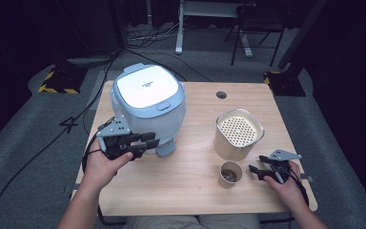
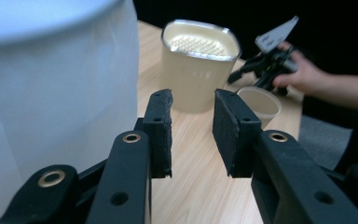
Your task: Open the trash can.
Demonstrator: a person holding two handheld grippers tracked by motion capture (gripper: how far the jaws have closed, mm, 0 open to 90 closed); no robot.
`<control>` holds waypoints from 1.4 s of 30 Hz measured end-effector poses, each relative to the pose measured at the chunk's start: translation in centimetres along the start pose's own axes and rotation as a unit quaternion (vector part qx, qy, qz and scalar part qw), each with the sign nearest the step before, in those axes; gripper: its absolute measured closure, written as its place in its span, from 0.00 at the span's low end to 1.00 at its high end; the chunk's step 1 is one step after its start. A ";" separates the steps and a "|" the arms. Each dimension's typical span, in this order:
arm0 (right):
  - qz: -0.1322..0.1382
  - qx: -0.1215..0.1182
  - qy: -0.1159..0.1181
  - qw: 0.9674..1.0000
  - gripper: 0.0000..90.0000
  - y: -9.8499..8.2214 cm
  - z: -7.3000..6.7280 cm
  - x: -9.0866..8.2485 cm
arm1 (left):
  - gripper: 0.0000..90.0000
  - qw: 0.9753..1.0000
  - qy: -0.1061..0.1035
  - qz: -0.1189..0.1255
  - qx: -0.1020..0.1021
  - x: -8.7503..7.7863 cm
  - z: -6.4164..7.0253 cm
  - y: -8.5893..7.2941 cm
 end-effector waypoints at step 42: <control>0.002 0.000 0.003 1.000 0.42 -0.1 -0.2 -0.1 | 1.00 0.998 0.064 0.001 0.005 3.0 -3.9 7.3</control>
Point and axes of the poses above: each handheld gripper's, and its own axes: x roughly forward along the jaws, y roughly out of its top, z roughly to its right, the point moved 2 cm from there along x, roughly forward along the jaws, and after that the axes turned 4 degrees about -y, right-handed, at the moved point
